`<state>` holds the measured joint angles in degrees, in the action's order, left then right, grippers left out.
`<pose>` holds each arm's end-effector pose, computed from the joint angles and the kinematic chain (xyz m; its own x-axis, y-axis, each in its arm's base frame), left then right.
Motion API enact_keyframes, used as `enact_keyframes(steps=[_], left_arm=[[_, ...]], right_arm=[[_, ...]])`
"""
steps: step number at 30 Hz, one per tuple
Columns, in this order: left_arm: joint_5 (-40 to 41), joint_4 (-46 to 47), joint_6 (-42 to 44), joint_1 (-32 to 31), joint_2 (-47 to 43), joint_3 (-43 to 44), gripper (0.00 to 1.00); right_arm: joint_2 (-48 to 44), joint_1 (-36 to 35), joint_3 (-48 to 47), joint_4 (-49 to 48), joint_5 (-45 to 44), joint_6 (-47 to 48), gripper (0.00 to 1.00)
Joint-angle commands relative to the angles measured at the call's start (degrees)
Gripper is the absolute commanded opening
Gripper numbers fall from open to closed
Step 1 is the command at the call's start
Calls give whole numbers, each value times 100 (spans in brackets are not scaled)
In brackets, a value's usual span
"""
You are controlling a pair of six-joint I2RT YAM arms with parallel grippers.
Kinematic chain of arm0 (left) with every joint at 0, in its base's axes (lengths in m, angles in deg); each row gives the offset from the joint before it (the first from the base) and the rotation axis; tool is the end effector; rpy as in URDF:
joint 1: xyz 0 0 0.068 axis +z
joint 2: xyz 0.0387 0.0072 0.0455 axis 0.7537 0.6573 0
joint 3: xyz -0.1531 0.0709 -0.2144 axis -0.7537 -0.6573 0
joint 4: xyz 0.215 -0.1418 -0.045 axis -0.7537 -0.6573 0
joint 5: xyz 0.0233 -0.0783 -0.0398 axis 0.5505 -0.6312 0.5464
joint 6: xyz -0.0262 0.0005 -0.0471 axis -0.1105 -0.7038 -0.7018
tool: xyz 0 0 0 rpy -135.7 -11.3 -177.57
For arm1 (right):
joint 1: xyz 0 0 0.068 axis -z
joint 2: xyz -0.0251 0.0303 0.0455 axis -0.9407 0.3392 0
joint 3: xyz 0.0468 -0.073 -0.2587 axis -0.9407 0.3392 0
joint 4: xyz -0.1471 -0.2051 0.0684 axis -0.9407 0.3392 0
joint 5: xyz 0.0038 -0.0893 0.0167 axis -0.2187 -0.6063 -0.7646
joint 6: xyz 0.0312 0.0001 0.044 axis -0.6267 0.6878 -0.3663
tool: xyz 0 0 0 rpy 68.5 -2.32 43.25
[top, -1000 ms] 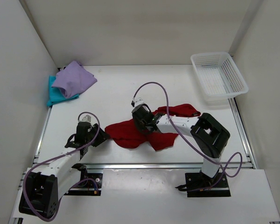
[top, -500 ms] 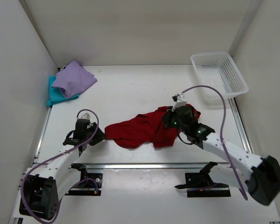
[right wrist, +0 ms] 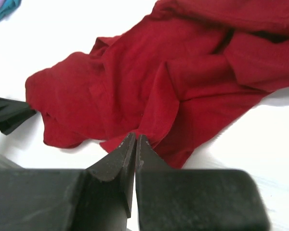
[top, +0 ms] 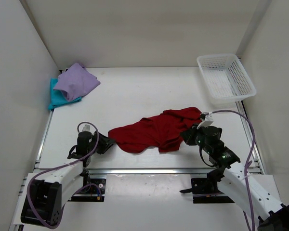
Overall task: Fold and stack the t-shirts
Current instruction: Flatten out the tshirt
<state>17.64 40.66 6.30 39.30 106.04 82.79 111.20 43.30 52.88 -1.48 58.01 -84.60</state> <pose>0.1467 -0.0344 0.1127 -0.6298 -0.7378 -0.2427 -0.3583 0.5532 -0.7520 0.1342 0.0698 0.2148 -0.5510 0.3115 -0.7742 -0.2338 0.8329 0.5016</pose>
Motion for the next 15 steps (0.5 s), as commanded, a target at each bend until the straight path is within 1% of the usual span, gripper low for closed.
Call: enact_keyframes(steps=[1, 2, 3, 4, 6, 8, 10, 12, 14, 15], left_arm=[[242, -175, -275, -6, 14, -199, 42], [226, -210, -248, 55, -13, -190, 41], [287, -201, -231, 99, 13, -190, 36], [340, -193, -222, 108, -13, -164, 29], [384, -96, -134, 143, -13, -102, 20], [428, -61, -11, 179, 39, 82, 5], [533, -95, 173, 161, 74, 459, 0], [839, -166, 559, 126, 171, 1011, 0], [902, -123, 691, 64, 268, 1442, 0], [816, -122, 736, 125, 390, 1715, 0]], right_arm=[[-48, -37, -18, -187, 124, -139, 0], [-4, -116, -122, -205, 54, -121, 0], [40, -177, -167, -188, 36, -78, 0], [110, -213, -237, -179, -17, -60, 0], [198, -345, -334, -187, -70, -8, 0], [243, -380, -422, -179, -96, -33, 0], [243, -433, -605, -118, -158, 72, 0], [243, -415, -763, 14, -219, 160, 0], [190, -380, -1054, 303, -246, 317, 0], [146, -345, -1290, 479, -472, 318, 0]])
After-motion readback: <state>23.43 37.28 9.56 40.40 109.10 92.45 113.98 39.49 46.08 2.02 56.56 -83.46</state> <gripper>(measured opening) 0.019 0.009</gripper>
